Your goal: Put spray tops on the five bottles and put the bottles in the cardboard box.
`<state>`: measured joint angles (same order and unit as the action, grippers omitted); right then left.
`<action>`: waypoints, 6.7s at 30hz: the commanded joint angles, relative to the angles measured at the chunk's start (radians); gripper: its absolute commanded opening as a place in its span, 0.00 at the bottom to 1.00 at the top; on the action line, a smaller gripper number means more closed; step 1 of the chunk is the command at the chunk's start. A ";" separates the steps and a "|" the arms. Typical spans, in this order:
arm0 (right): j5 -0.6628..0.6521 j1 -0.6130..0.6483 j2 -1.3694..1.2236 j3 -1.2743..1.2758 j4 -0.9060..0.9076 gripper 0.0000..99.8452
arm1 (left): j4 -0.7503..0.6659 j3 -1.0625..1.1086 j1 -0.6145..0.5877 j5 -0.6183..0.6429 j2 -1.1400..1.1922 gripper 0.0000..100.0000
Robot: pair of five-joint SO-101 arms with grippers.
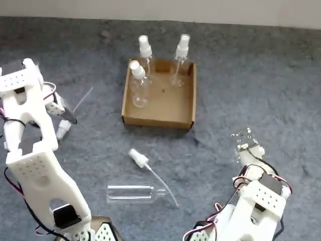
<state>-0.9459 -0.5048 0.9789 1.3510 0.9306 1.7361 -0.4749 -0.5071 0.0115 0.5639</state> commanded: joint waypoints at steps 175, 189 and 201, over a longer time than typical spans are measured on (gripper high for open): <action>-0.008 0.010 0.028 -0.024 0.108 0.01 | 0.037 -0.386 0.024 0.193 0.154 0.15; -0.008 0.035 0.028 -0.018 0.108 0.01 | 0.038 0.147 0.104 0.535 -0.151 0.25; -0.008 0.091 0.028 -0.013 0.025 0.01 | -0.365 0.530 0.059 0.801 -0.282 0.28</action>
<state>-0.9459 -0.4158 0.9789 1.3510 1.0027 1.5290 -0.0115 -0.4304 0.7710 0.3429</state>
